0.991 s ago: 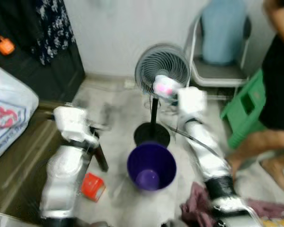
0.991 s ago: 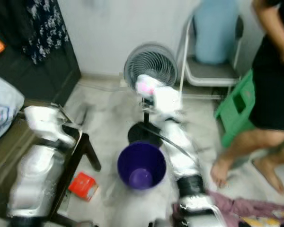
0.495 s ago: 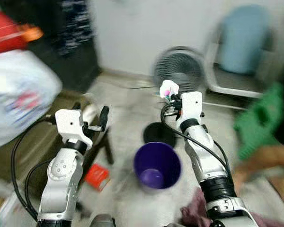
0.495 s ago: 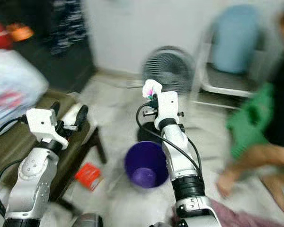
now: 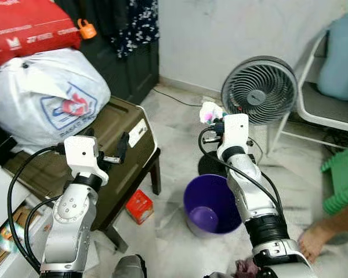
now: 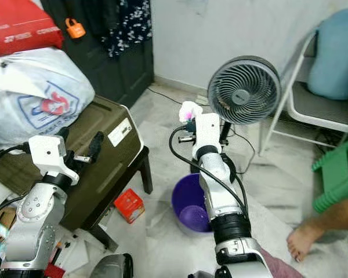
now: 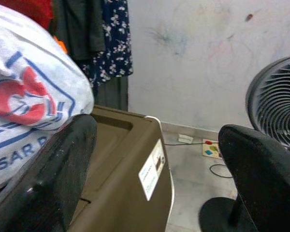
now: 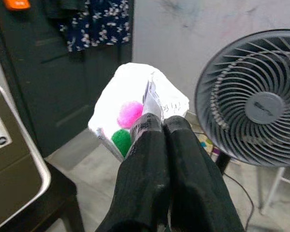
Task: Clean up the room
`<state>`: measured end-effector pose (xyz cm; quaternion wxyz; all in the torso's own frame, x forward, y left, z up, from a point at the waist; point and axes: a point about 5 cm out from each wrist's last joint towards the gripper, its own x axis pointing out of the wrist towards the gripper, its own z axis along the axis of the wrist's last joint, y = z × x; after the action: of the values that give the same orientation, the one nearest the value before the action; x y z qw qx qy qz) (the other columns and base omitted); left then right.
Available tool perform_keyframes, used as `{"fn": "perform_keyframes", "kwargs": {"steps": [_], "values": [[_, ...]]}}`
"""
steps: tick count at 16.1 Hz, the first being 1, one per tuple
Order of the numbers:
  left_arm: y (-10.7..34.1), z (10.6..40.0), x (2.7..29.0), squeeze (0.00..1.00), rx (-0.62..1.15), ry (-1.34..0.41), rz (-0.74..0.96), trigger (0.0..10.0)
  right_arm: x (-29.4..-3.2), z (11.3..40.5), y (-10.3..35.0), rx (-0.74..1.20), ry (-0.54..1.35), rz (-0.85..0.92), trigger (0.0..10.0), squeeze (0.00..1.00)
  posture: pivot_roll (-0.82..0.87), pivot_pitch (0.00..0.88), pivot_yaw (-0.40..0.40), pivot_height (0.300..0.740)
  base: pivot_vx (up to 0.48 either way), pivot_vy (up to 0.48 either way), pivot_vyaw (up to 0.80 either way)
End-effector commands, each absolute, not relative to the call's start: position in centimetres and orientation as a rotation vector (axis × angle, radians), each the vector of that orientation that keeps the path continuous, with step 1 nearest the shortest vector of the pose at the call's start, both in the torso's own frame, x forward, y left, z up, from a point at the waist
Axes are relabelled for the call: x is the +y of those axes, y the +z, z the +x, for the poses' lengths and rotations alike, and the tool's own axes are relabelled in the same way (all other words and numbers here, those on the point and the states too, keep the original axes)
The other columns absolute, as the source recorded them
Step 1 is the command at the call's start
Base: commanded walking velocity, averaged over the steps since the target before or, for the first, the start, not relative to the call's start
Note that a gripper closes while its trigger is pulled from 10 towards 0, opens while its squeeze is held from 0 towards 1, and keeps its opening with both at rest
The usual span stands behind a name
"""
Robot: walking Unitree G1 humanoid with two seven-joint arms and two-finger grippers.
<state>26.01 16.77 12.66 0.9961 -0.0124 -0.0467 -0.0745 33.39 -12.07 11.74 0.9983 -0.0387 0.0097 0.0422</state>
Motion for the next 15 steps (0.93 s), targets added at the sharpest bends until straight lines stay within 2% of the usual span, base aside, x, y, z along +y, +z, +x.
{"fn": "perform_keyframes", "kwargs": {"steps": [1, 3, 4, 8, 10, 15], "values": [[12.9, 26.1, 16.8, 0.00, -0.098, -0.154, -0.006, 10.0, -12.1, 33.6, 11.9, 0.024, 0.075, -0.069, 10.0, 0.00, 0.08, 0.041, -0.009, 0.740, 0.000, 0.000, 0.00], [13.1, 25.8, 16.7, 0.00, -0.106, -0.170, 0.007, 10.0, -12.7, 33.7, 11.3, 0.077, 0.016, -0.101, 10.0, 0.00, 0.09, 0.039, -0.010, 0.740, 0.000, 0.000, 0.00], [13.3, 25.5, 16.8, 0.00, -0.109, -0.193, 0.020, 10.0, -13.5, 33.5, 10.4, 0.163, -0.038, -0.116, 10.0, 0.00, 0.09, 0.042, -0.011, 0.740, 0.000, 0.000, 0.00], [12.9, 23.3, 17.5, 0.00, -0.075, -0.287, 0.046, 10.0, -16.4, 32.5, 7.4, 0.355, -0.172, -0.077, 10.0, 0.00, 0.11, 0.081, -0.003, 0.740, 0.000, 0.000, 0.00], [12.8, 22.0, 17.3, 0.00, -0.045, -0.378, 0.115, 10.0, -17.6, 32.3, 6.6, 0.408, -0.207, -0.095, 10.0, 0.00, 0.13, 0.115, 0.022, 0.740, 0.000, 0.000, 0.00], [14.2, 21.1, 16.4, 0.00, -0.055, -0.563, 0.245, 10.0, -18.4, 31.8, 5.1, 0.465, -0.254, -0.094, 10.0, 0.00, 0.18, 0.178, 0.085, 0.740, 0.000, 0.000, 0.00]]}}
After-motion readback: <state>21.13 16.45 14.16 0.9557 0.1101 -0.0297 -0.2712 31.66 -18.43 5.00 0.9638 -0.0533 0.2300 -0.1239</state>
